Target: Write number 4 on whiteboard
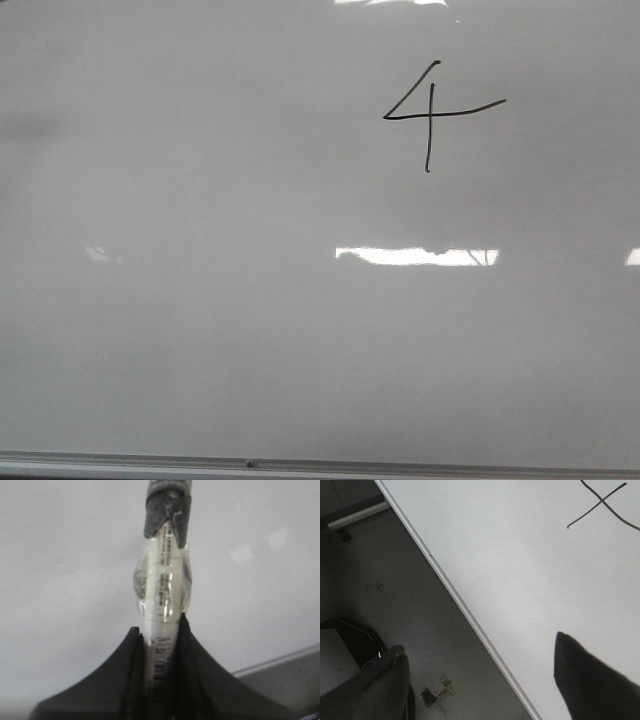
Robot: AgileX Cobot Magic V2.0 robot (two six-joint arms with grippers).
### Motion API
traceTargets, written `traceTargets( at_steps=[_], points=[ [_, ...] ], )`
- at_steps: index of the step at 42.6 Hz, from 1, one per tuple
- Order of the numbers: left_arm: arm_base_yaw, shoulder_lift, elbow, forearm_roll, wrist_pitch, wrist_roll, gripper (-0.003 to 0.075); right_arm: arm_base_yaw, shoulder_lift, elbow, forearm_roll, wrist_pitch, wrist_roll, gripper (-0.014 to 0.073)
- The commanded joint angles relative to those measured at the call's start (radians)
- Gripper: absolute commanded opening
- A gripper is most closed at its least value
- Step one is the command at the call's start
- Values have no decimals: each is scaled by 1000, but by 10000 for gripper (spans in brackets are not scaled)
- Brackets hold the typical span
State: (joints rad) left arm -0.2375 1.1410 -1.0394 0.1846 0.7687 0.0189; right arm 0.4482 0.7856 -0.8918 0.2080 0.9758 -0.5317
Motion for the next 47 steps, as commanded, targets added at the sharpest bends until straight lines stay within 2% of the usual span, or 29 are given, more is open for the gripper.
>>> traceTargets(
  at_steps=[1, 4, 6, 13, 32, 47],
  points=[
    [118, -83, 83, -38, -239, -77, -20, -6, -5, -33, 11, -69, -1, 610],
    [213, -96, 181, -124, -423, -114, -20, -6, -5, -33, 11, -72, -1, 610],
    [243, -92, 224, -169, -492, -114, -20, -6, -5, -33, 11, -72, -1, 610],
    [252, -35, 310, -235, -700, -114, -20, -6, -5, -33, 11, -72, -1, 610],
    [182, 176, 314, -237, -979, -114, -20, -6, -5, -31, 11, -73, -1, 610],
    [181, 285, 313, -237, -1119, -114, -20, -6, -5, -31, 11, -75, -1, 610]
  ],
)
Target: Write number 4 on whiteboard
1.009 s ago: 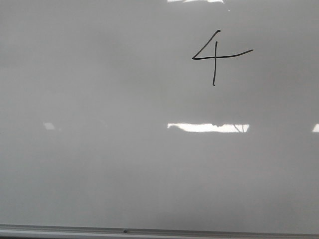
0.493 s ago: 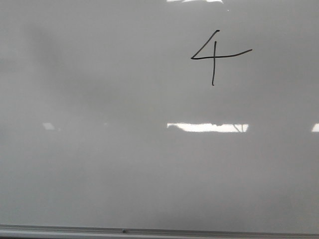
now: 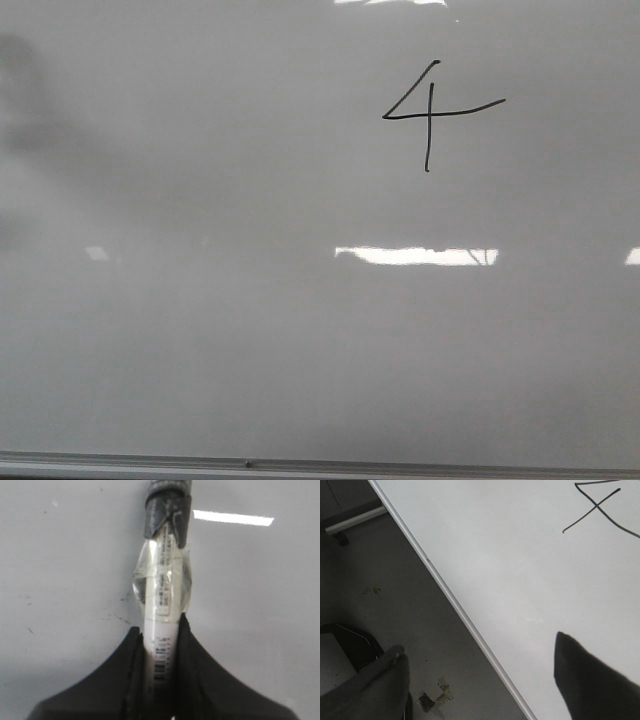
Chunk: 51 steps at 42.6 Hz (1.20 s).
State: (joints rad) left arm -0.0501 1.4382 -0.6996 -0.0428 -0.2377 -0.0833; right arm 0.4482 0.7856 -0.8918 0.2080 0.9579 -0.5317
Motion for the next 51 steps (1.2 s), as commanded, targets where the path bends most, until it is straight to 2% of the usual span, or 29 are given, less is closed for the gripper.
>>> traceTargets(
  at_steps=[1, 12, 21, 27, 41, 51],
  points=[
    [-6, -4, -27, -10, -120, -12, -20, -6, -5, -31, 11, -57, -1, 610],
    [-6, 34, -27, -8, -138, -12, 1, -6, -5, -31, 11, -58, -1, 610],
    [-6, 38, -27, -6, -131, -10, 184, -6, -5, -31, 11, -58, -1, 610],
    [-6, 38, -27, -6, -128, -10, 263, -6, -5, -31, 11, -58, -1, 610],
    [-6, -3, -27, 43, -75, -10, 274, -6, -5, -31, 11, -58, -1, 610],
    [-6, -162, -34, 151, 100, -10, 274, -6, -5, -31, 11, -71, 6, 610]
  ],
)
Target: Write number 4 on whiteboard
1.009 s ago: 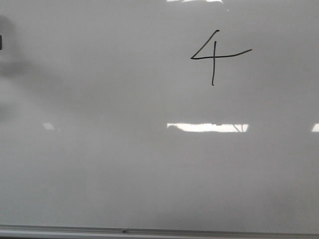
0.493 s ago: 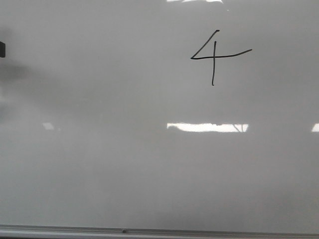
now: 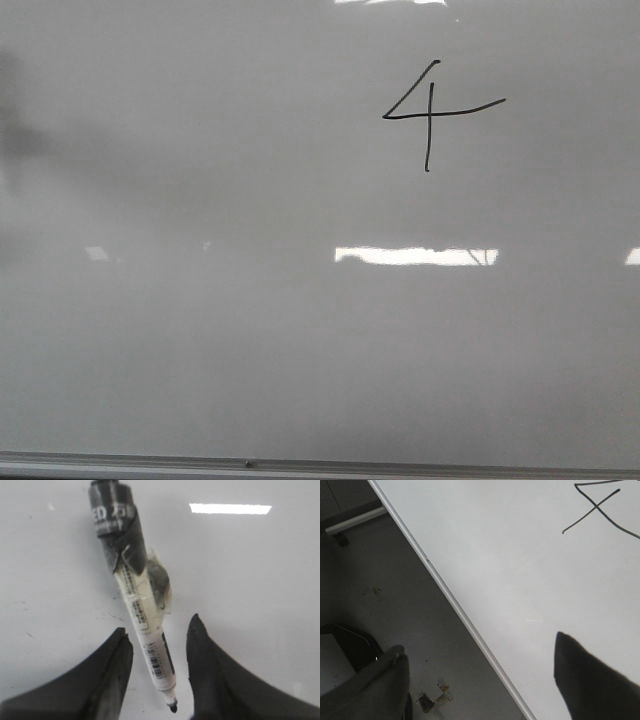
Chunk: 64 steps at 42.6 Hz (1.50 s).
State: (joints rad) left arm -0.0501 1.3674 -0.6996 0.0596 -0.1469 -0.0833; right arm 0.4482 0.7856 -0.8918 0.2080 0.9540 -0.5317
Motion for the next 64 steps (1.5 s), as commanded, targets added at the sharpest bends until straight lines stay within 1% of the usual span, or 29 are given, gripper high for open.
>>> traceTargets(
  at_steps=[1, 3, 8, 10, 14, 17, 20, 23, 26, 30, 33, 38, 42, 48, 50, 52, 54, 55, 57, 59, 63, 64],
  points=[
    [-6, -116, -41, 58, 54, -10, 274, -6, -5, -31, 11, -73, 8, 610],
    [-6, -154, -58, 69, 141, -10, 274, -6, -5, -31, 11, -82, 14, 610],
    [-6, -258, -125, 72, 419, -10, 274, -6, -5, -31, 11, -101, 38, 610],
    [-6, -292, -153, 70, 506, -10, 274, -6, -5, -31, 11, -107, 57, 610],
    [-6, -358, -209, 55, 669, -10, 274, -7, -5, -31, 11, -110, 94, 610],
    [-6, -406, -246, 14, 773, -9, 274, -7, -5, -31, 11, -114, 128, 610],
    [-22, -460, -269, -7, 858, 38, 274, -7, -11, -31, 10, -133, 184, 610],
    [-48, -508, -272, -8, 899, 54, 274, -7, -16, -31, 0, -135, 239, 610],
    [-76, -572, -272, -8, 934, 56, 274, -7, -19, -31, -40, -121, 299, 610],
    [-108, -637, -272, -18, 957, 59, 274, -15, -19, -31, -107, -84, 370, 610],
    [-136, -683, -272, -41, 979, 71, 274, -17, -26, -29, -127, -56, 408, 610],
    [-185, -734, -264, -44, 1033, 83, 274, -17, -59, -21, -127, -41, 422, 610],
    [-193, -750, -264, -41, 1053, 83, 274, -17, -104, 9, -127, -69, 422, 610],
    [-193, -753, -264, -41, 1043, 83, 272, -17, -148, 57, -127, -123, 422, 605],
    [-193, -753, -264, -41, 1028, 83, 262, -17, -156, 68, -127, -140, 421, 575],
    [-193, -753, -264, -41, 1017, 83, 235, -17, -159, 75, -127, -153, 421, 512],
    [-193, -753, -264, -41, 1009, 83, 195, -17, -159, 77, -127, -159, 421, 407],
    [-193, -753, -264, -41, 1008, 83, 167, -17, -159, 77, -127, -162, 421, 377],
    [-193, -753, -264, -41, 997, 83, 117, -17, -159, 77, -127, -169, 421, 251],
    [-193, -753, -264, -41, 986, 83, 75, -17, -159, 77, -127, -177, 421, 149],
    [-193, -751, -264, -44, 984, 83, -4, -17, -159, 77, -127, -176, 421, 0],
    [-193, -751, -264, -44, 984, 83, -20, -17, -159, 77, -125, -176, 422, -26]
  ],
)
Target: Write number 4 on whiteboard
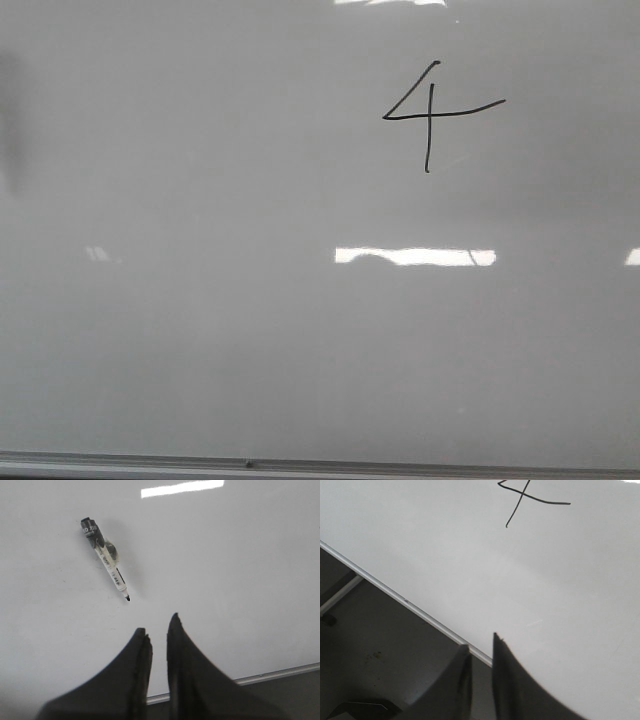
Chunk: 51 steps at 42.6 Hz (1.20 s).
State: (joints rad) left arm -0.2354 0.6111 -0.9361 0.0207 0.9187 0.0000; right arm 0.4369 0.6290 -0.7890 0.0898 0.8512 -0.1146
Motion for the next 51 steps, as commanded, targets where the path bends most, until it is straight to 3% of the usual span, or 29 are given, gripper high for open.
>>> traceTargets(
  at_steps=[1, 47, 51],
  points=[
    [-8, 6, -28, -5, -82, 0, -20, -5, -2, -26, -5, -73, 4, -56],
    [-6, -12, 1, -5, -88, 0, -20, -5, -2, -26, -5, -70, 4, -69],
    [-6, -59, 44, 3, -139, 0, -20, -5, -2, -26, -5, -70, 4, -69]
  ],
)
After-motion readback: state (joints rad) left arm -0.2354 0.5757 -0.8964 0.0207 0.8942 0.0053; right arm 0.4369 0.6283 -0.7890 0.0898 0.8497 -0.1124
